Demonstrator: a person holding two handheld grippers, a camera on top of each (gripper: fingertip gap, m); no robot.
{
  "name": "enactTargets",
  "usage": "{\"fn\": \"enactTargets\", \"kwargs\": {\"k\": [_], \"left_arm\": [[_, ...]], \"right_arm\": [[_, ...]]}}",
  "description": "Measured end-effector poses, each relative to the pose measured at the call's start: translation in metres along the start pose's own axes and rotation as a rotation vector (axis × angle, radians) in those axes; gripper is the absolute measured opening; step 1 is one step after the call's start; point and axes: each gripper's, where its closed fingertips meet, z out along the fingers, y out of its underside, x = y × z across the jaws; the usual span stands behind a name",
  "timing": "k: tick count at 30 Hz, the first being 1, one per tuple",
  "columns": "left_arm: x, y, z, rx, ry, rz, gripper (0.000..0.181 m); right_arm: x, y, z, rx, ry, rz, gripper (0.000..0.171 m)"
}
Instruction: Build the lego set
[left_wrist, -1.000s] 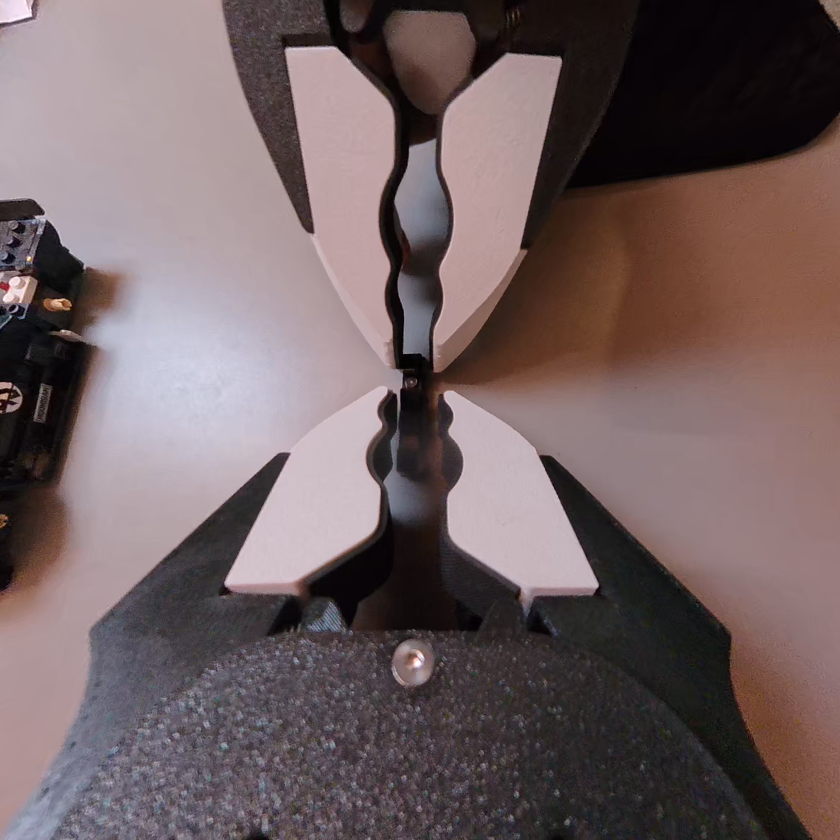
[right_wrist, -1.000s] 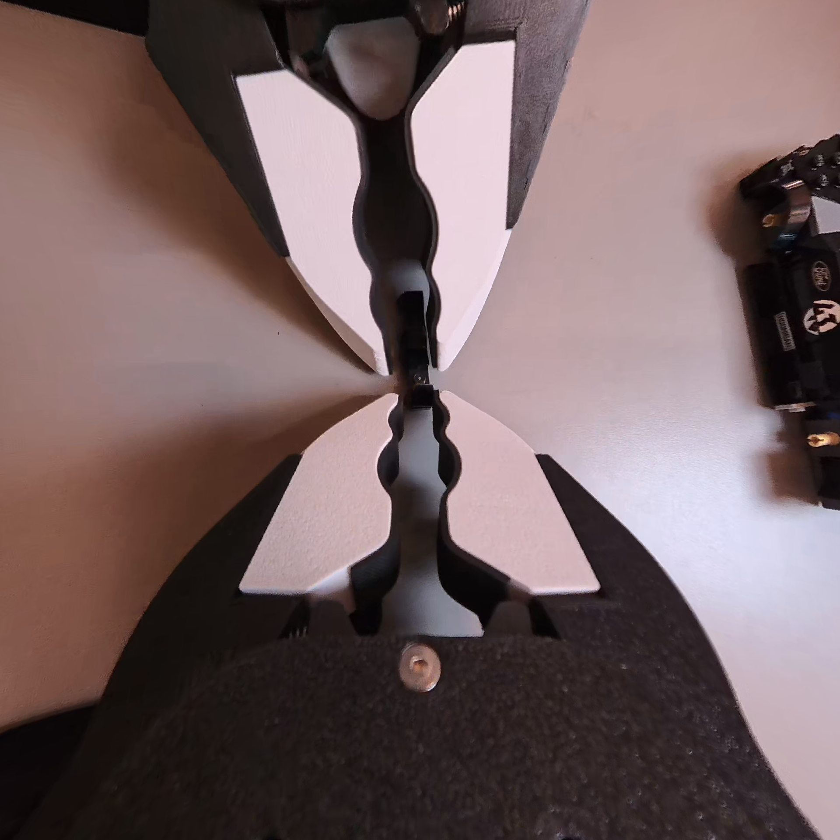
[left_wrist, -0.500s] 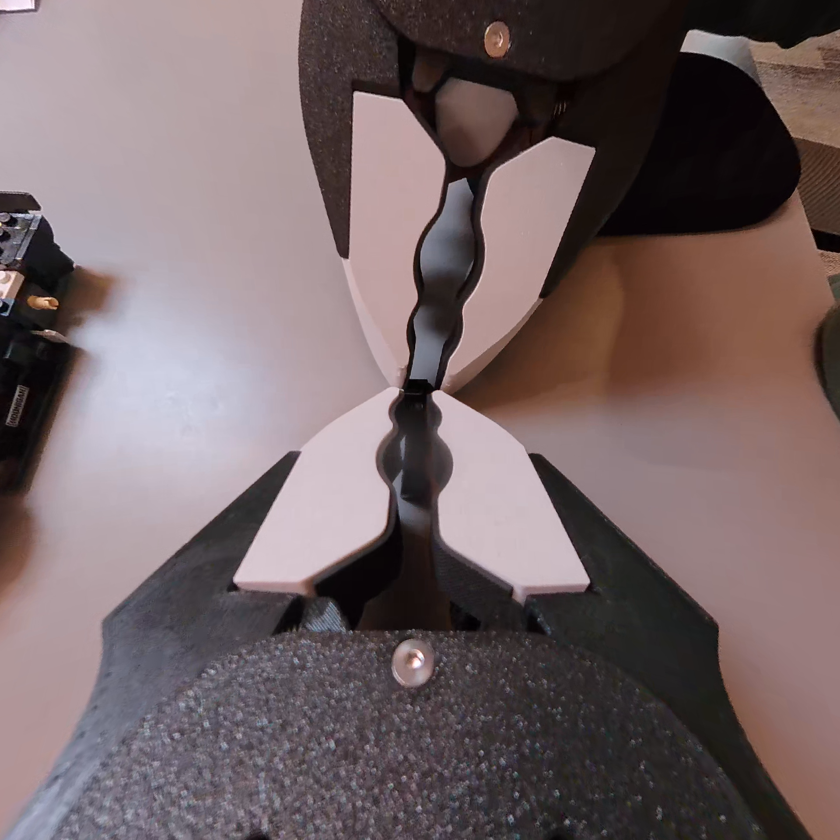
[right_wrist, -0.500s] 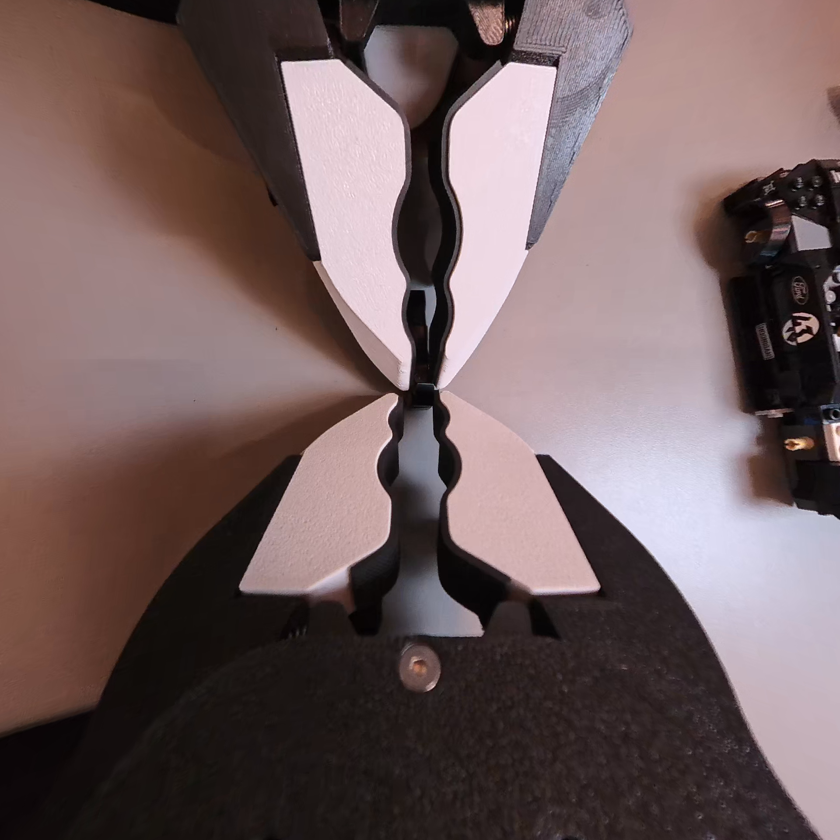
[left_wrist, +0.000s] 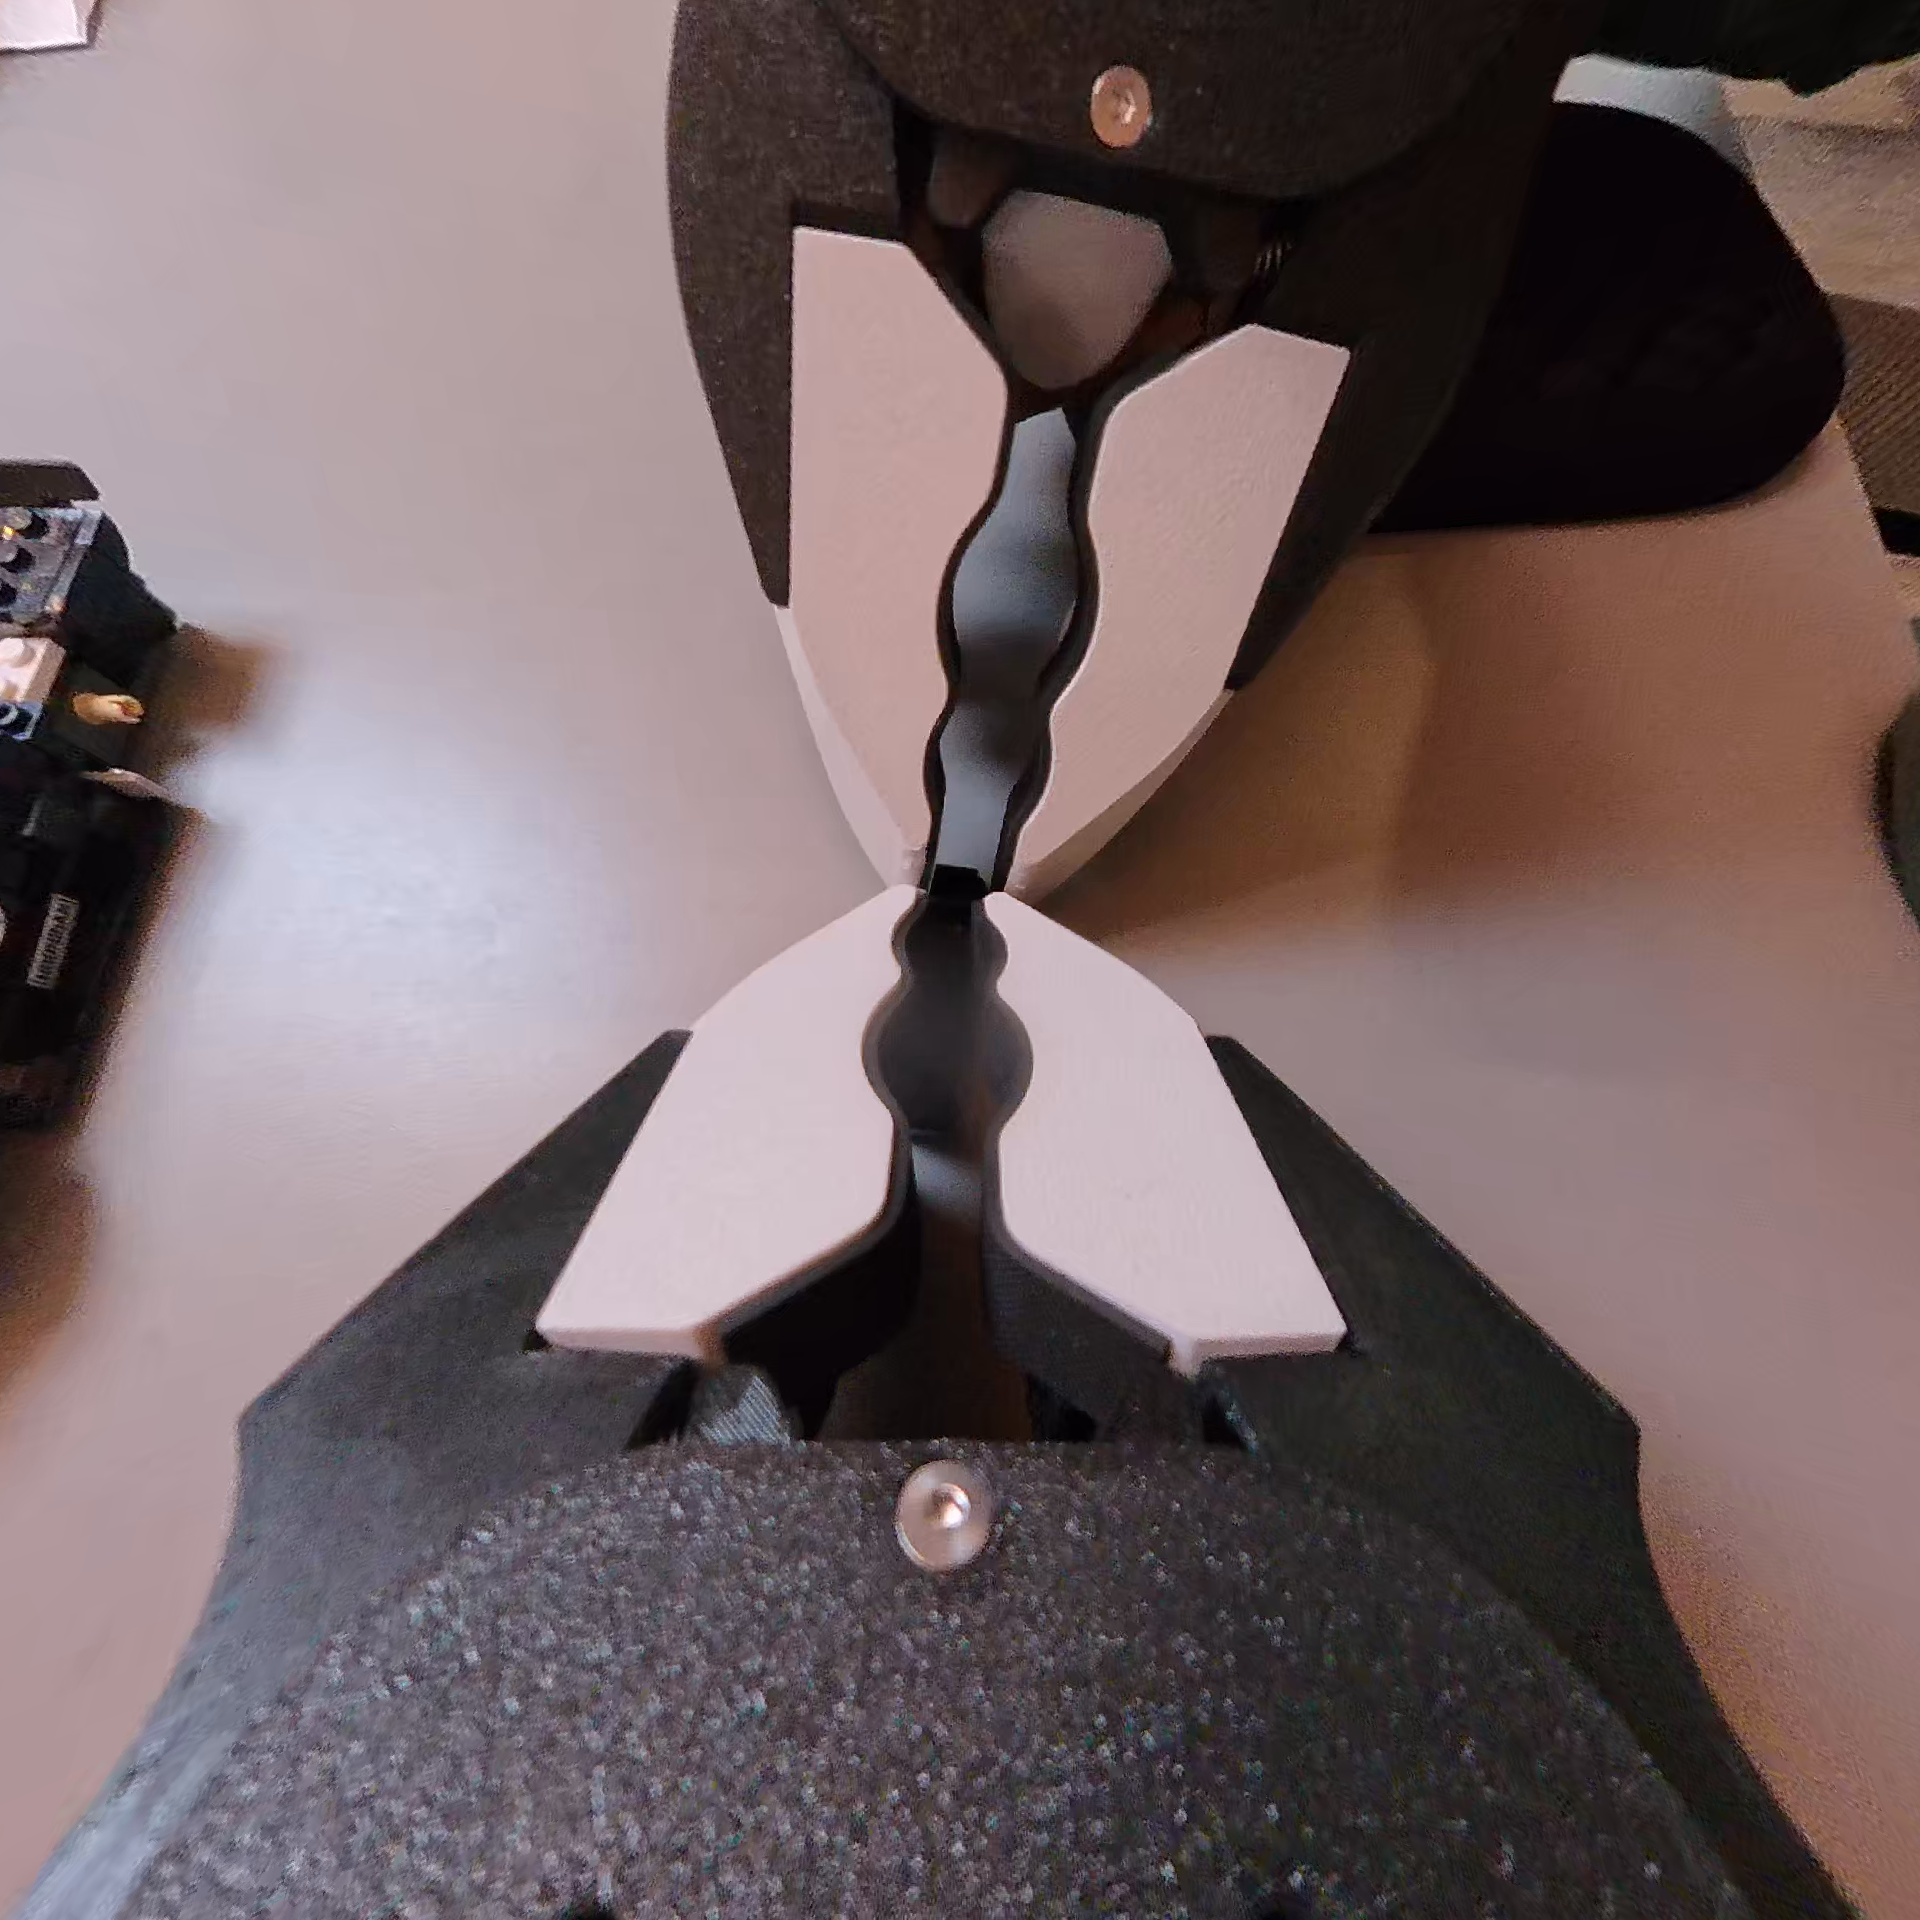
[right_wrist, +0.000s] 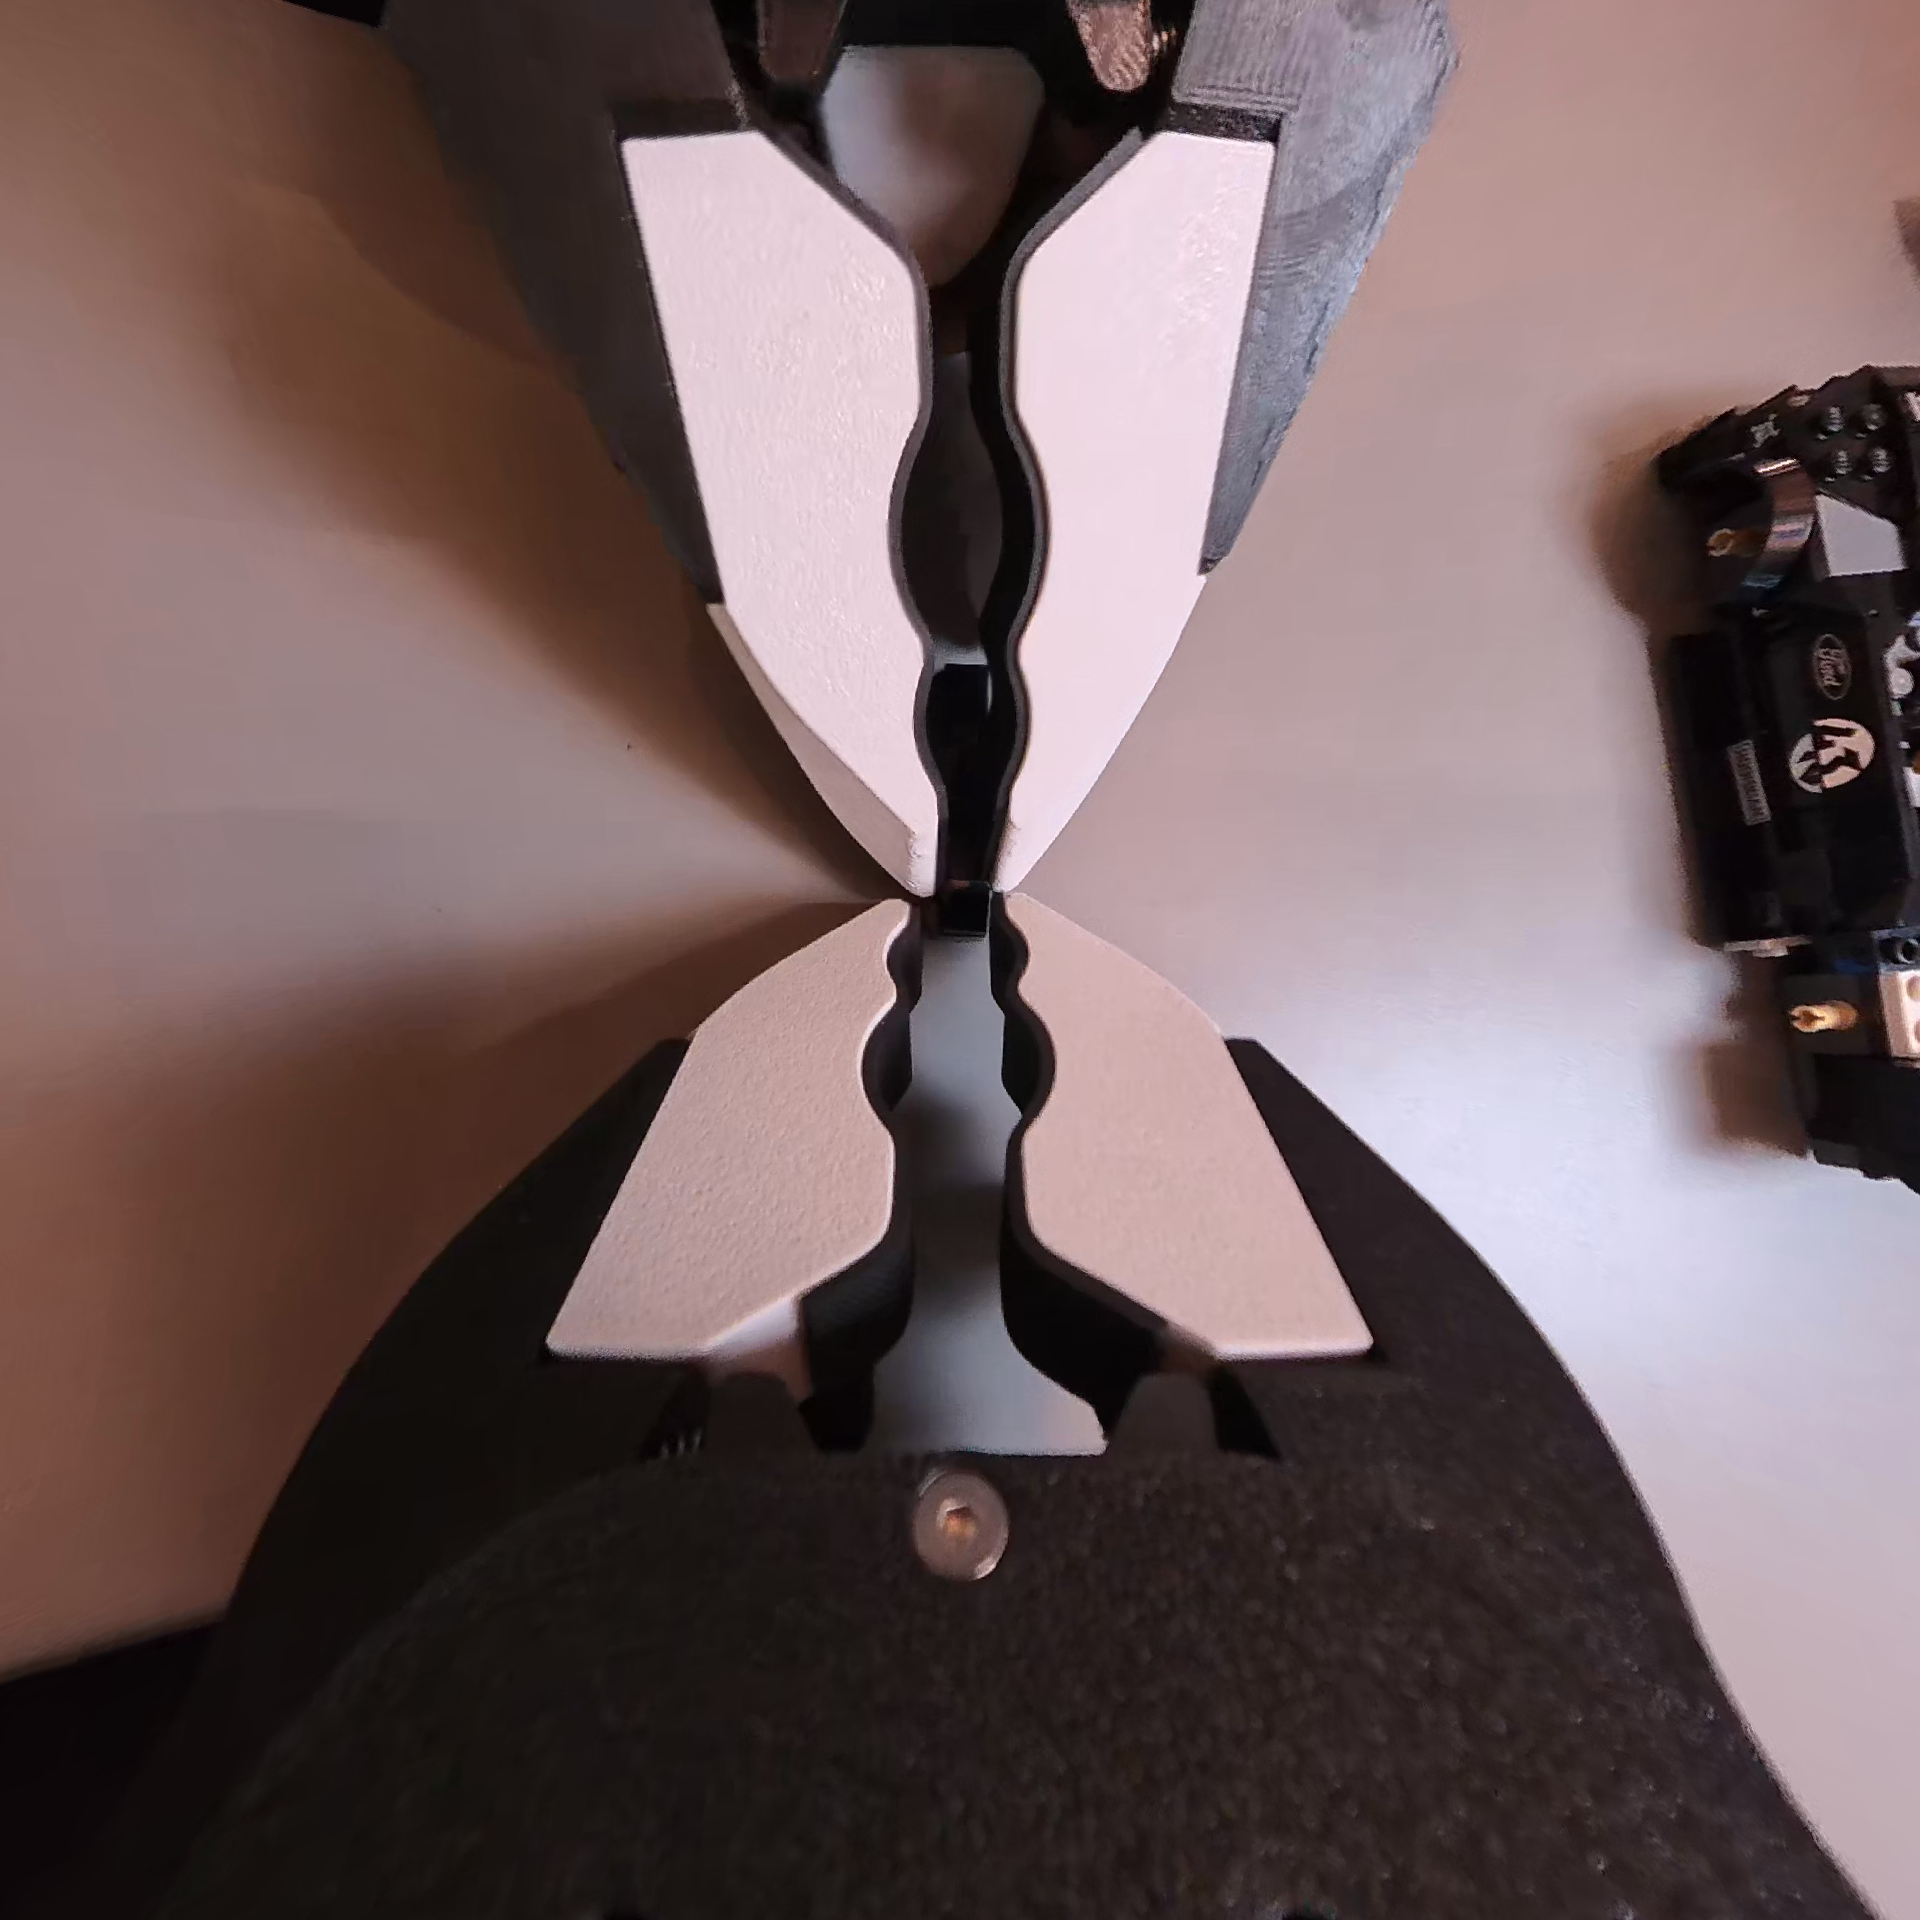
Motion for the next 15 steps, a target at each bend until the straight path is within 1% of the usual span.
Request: {"fn": "enactTargets", "kwargs": {"k": [7,12,15], "left_arm": [[0.000,0.001,0.000,-0.028,-0.041,0.063,0.007],[0.000,0.002,0.001,-0.033,-0.042,0.067,0.007],[0.000,0.002,0.001,-0.034,-0.042,0.069,0.007]], "right_arm": [[0.001,0.002,-0.003,-0.001,-0.032,0.051,0.015],[0.002,-0.004,-0.011,0.039,-0.064,0.102,0.013],[0.002,-0.007,-0.011,0.041,-0.060,0.098,0.010]]}}
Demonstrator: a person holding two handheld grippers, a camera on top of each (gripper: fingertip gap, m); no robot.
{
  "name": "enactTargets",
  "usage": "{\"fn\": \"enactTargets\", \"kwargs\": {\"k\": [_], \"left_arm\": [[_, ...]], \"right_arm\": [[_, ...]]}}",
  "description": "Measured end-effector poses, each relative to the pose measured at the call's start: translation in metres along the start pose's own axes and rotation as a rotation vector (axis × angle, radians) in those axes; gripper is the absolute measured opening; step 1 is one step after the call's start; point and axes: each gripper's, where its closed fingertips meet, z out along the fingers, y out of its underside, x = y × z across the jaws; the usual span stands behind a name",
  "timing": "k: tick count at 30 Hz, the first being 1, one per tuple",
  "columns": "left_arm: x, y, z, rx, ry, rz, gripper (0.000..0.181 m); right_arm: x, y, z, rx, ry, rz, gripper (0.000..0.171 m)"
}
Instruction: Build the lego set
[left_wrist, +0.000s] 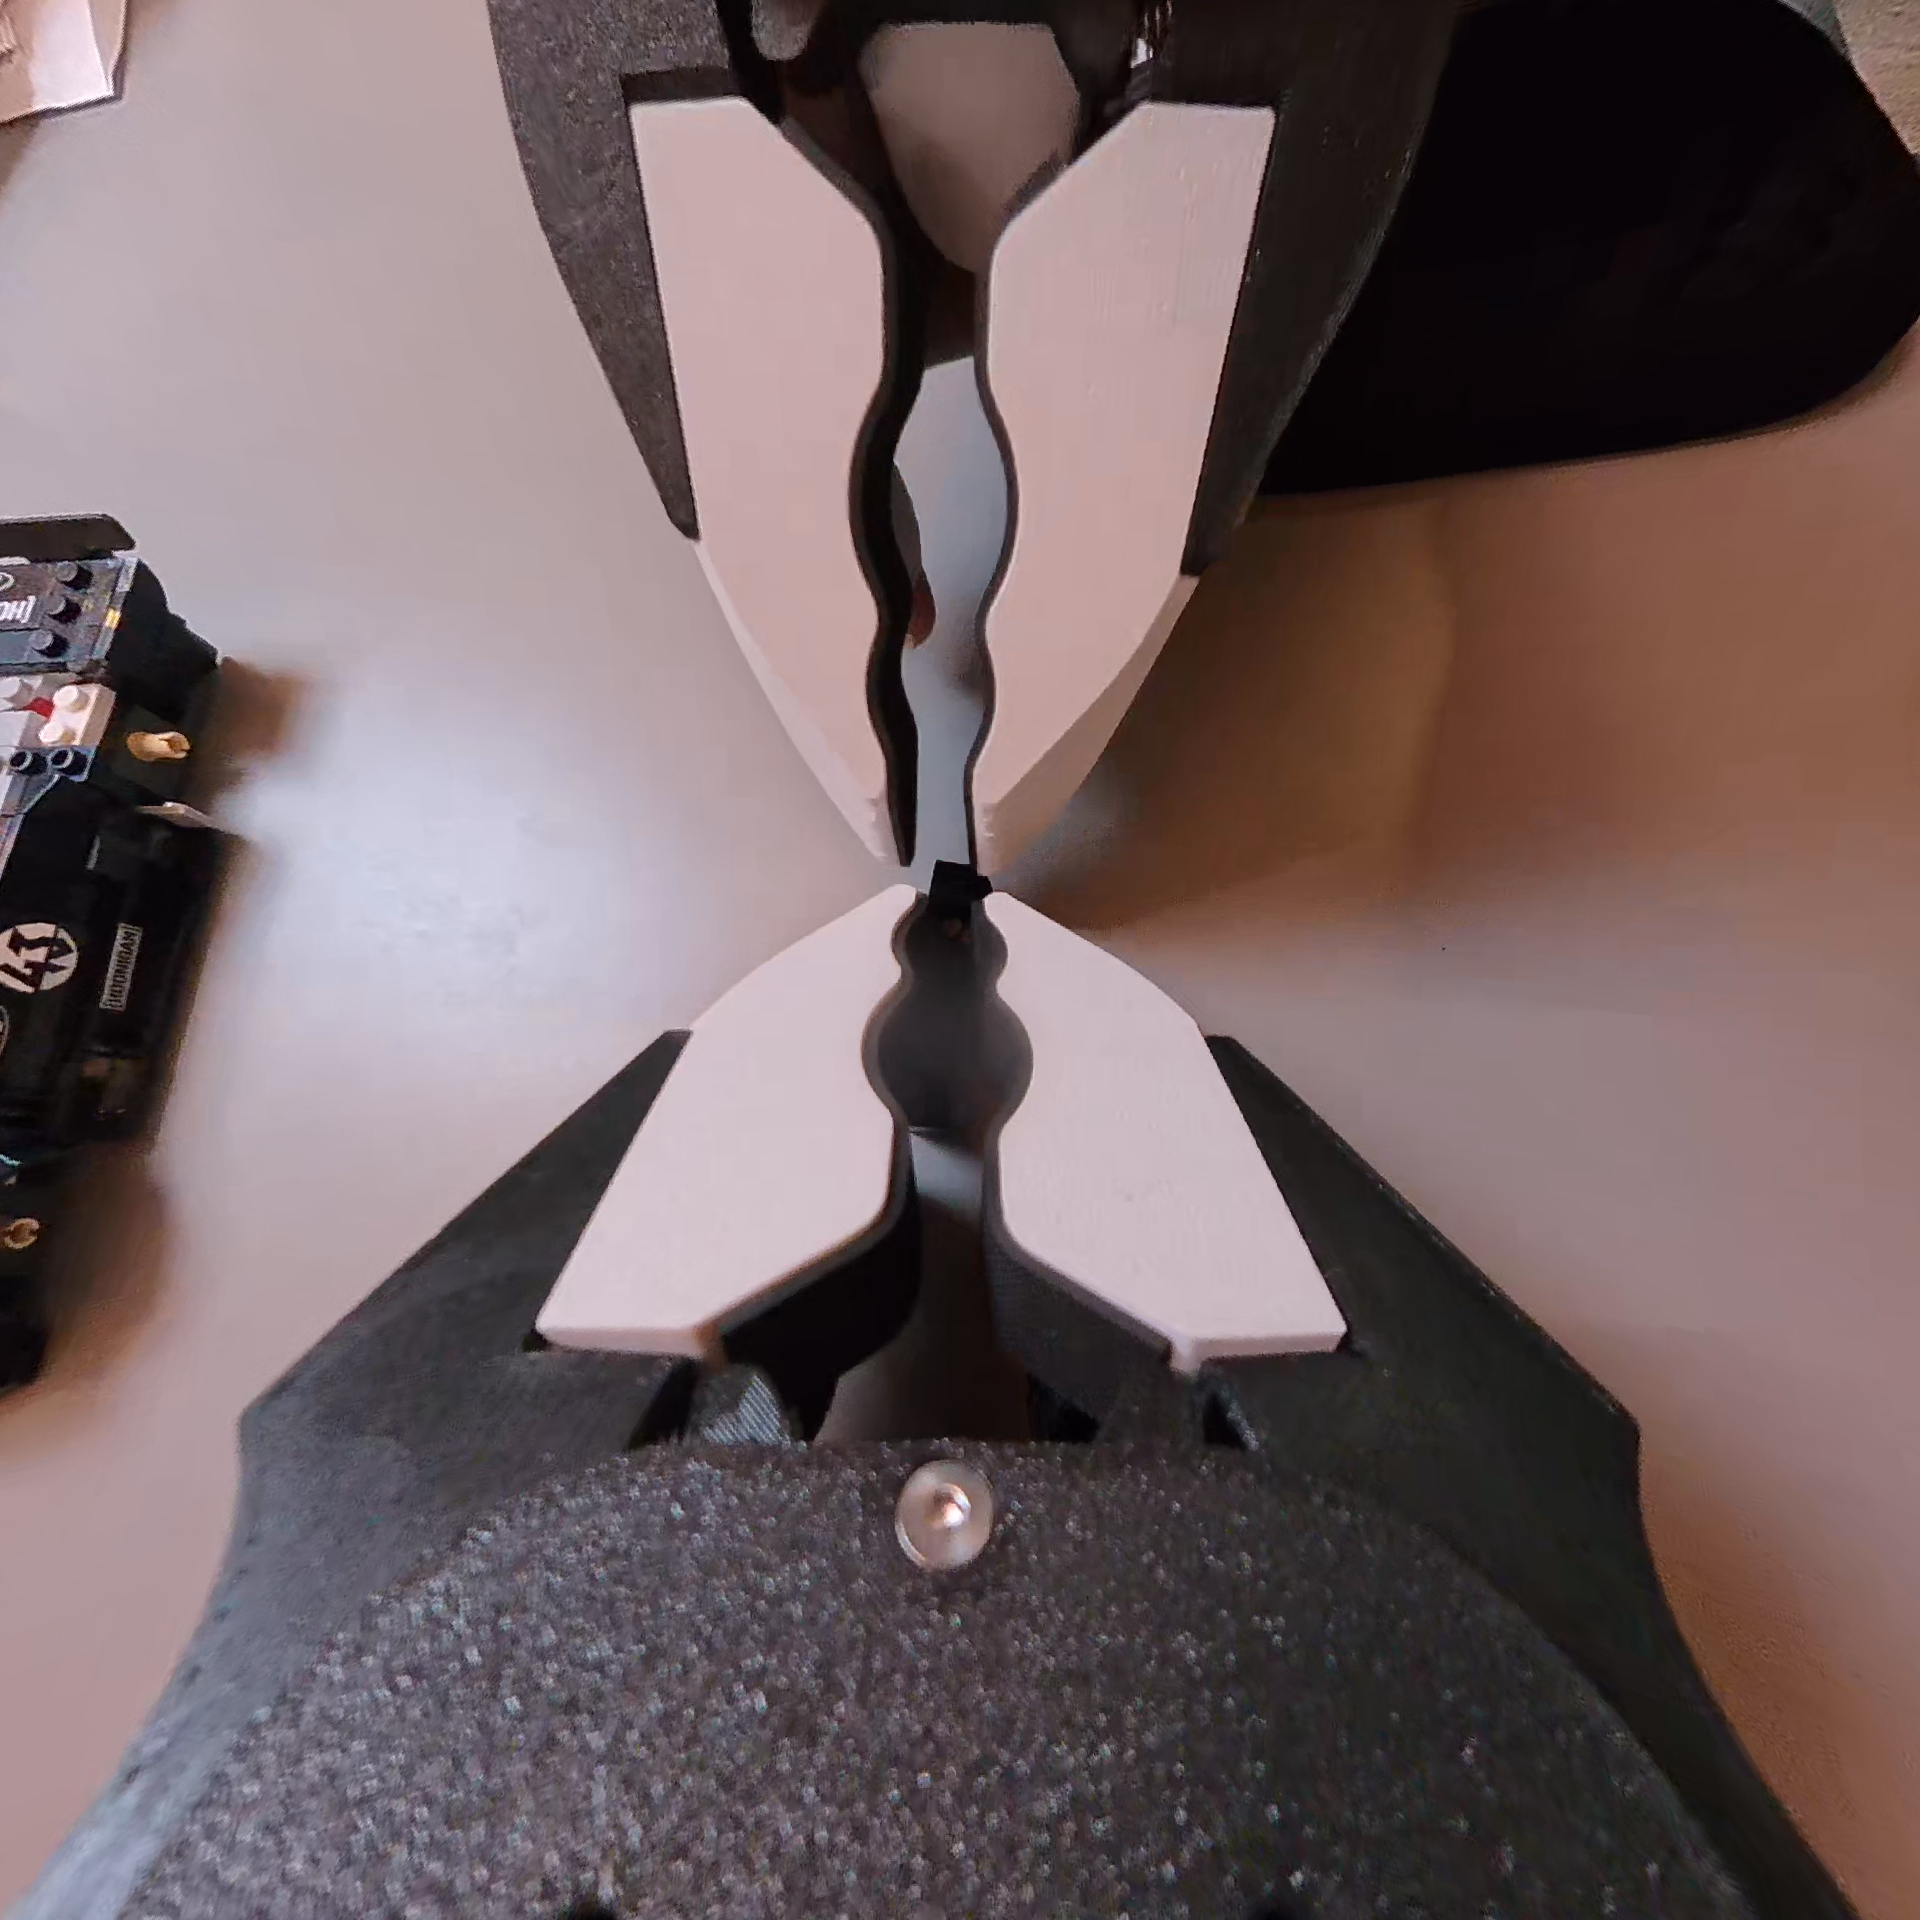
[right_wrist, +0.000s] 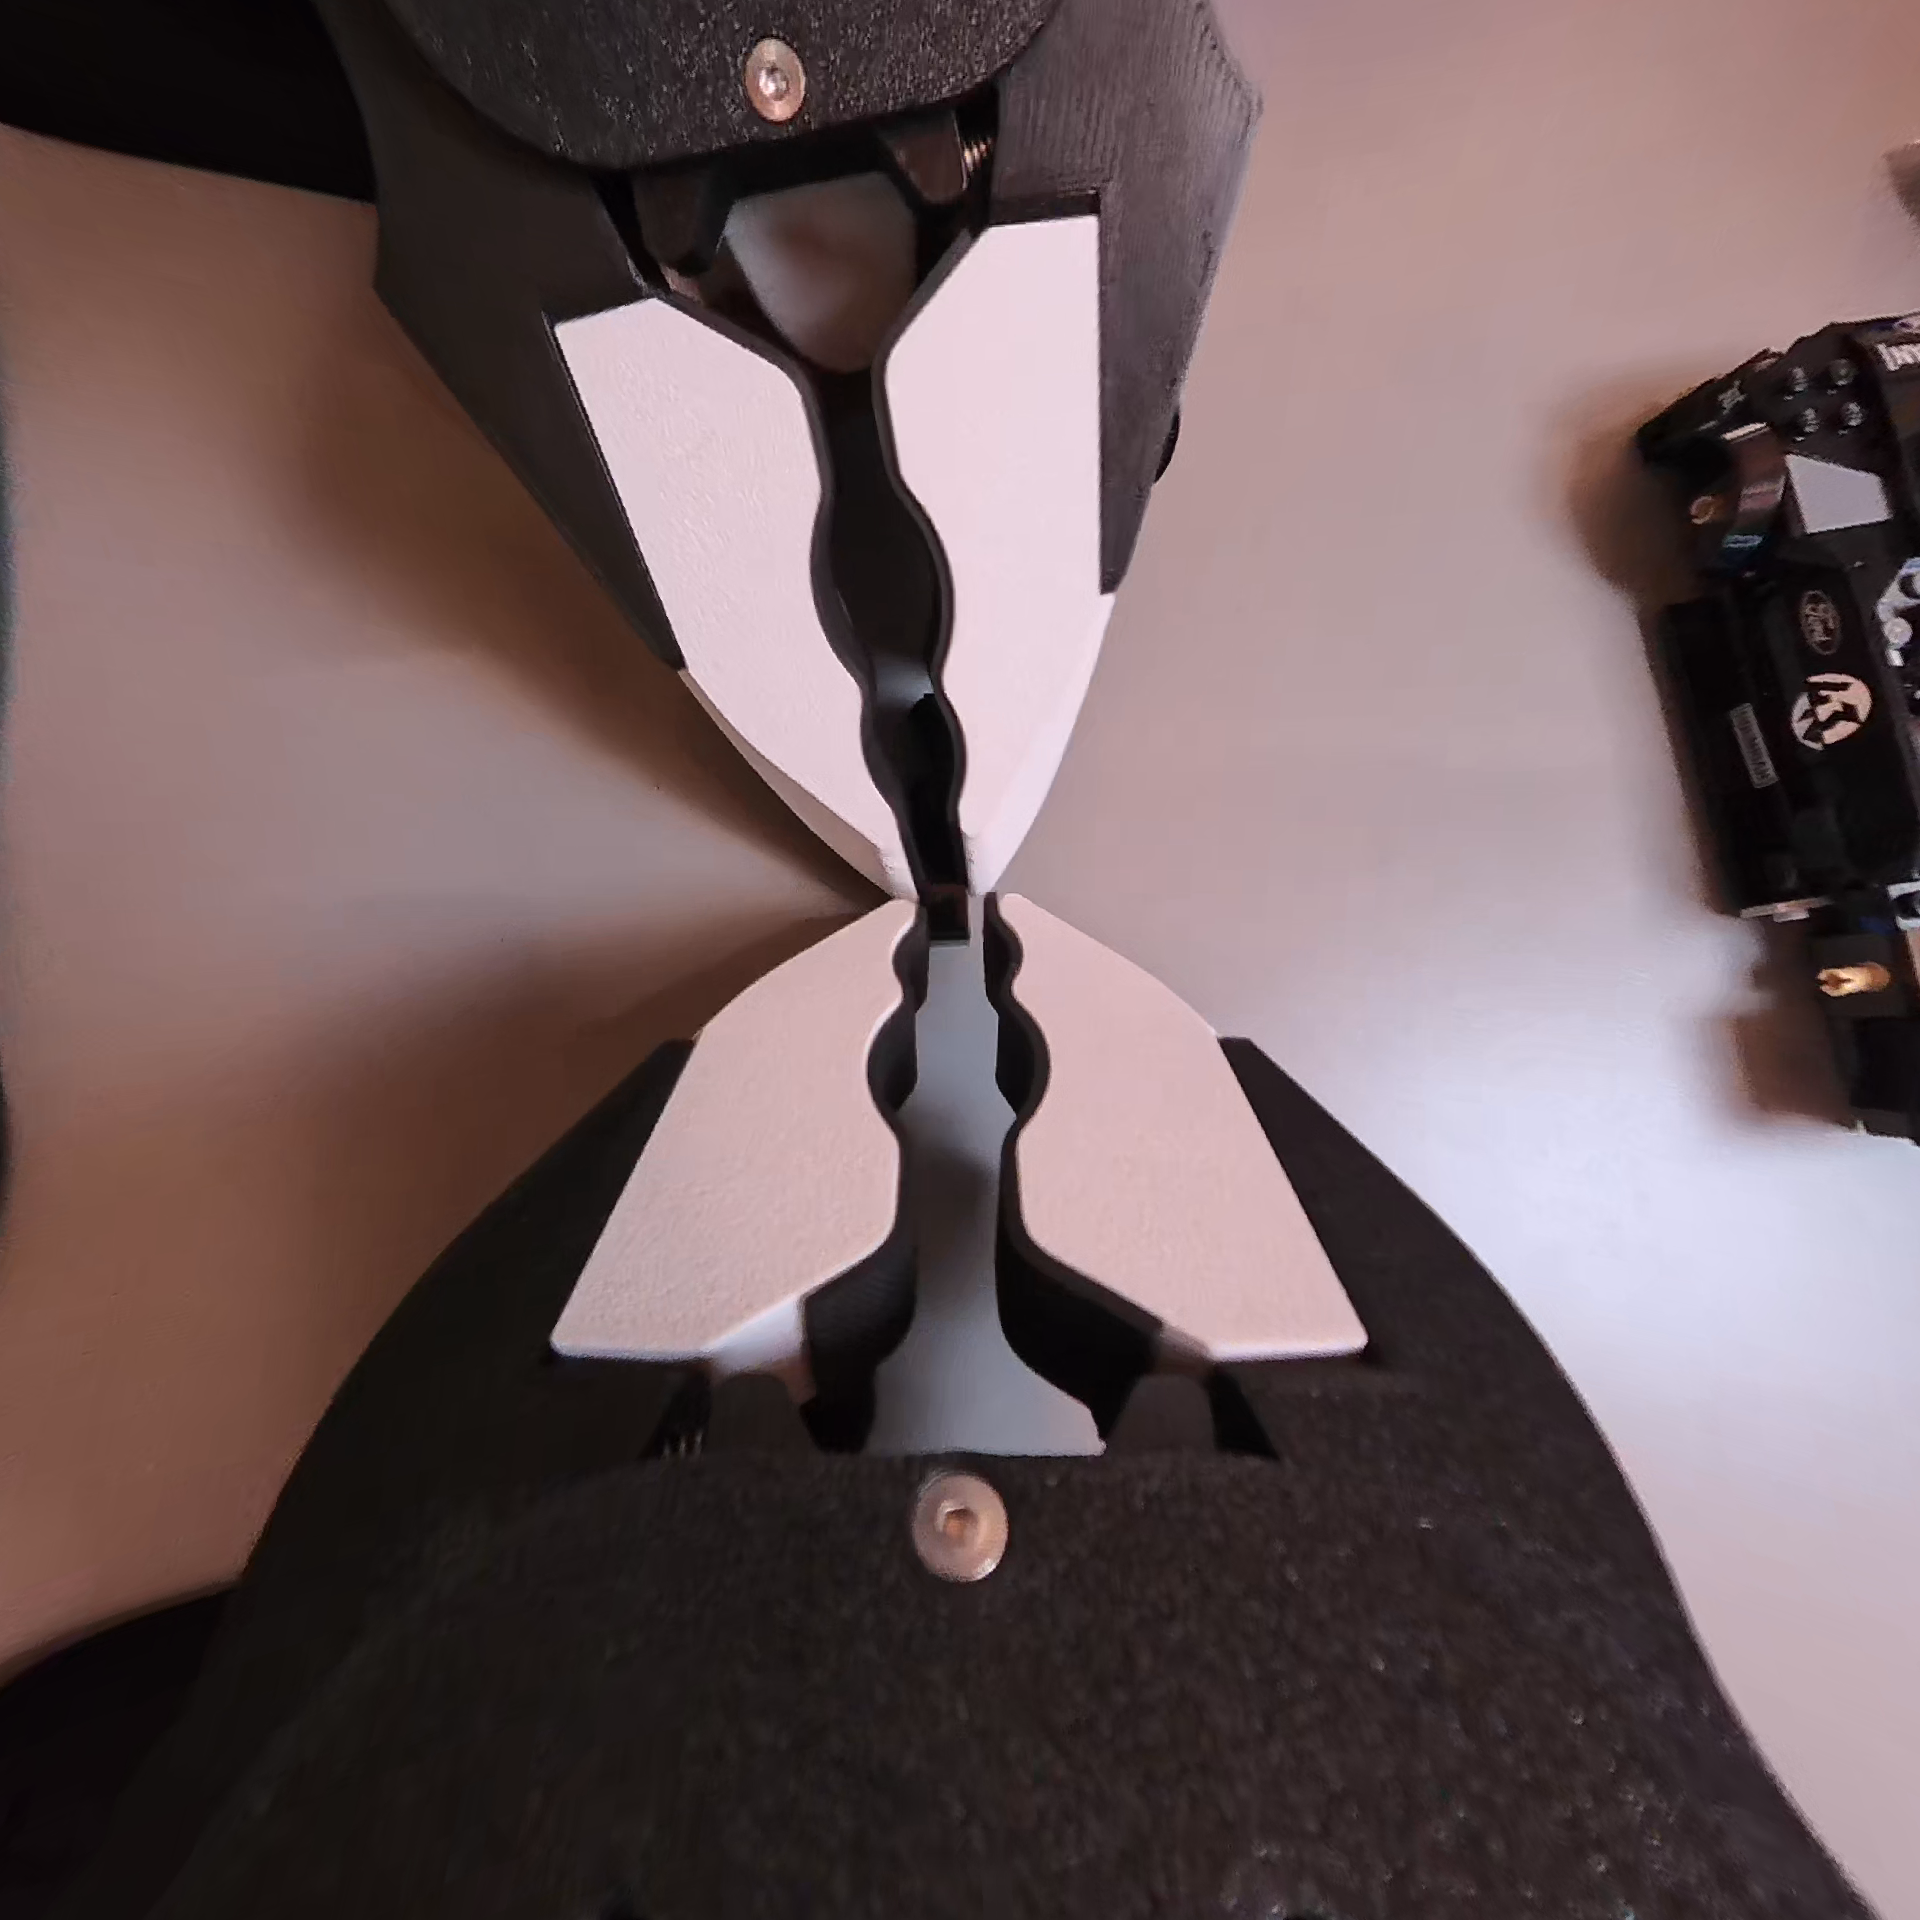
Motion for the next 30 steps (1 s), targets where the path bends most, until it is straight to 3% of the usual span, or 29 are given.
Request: {"fn": "enactTargets", "kwargs": {"k": [18,22,30], "left_arm": [[0.001,0.005,-0.003,-0.016,0.008,-0.006,0.008],[0.001,0.006,-0.005,-0.010,0.009,-0.014,0.008],[0.003,0.006,-0.005,-0.013,0.023,-0.005,0.016]], "right_arm": [[-0.001,0.013,0.009,-0.154,-0.013,-0.072,0.000],[0.000,-0.002,0.001,-0.038,-0.021,-0.035,0.000],[-0.005,-0.004,-0.001,-0.024,-0.020,-0.024,0.013]]}}
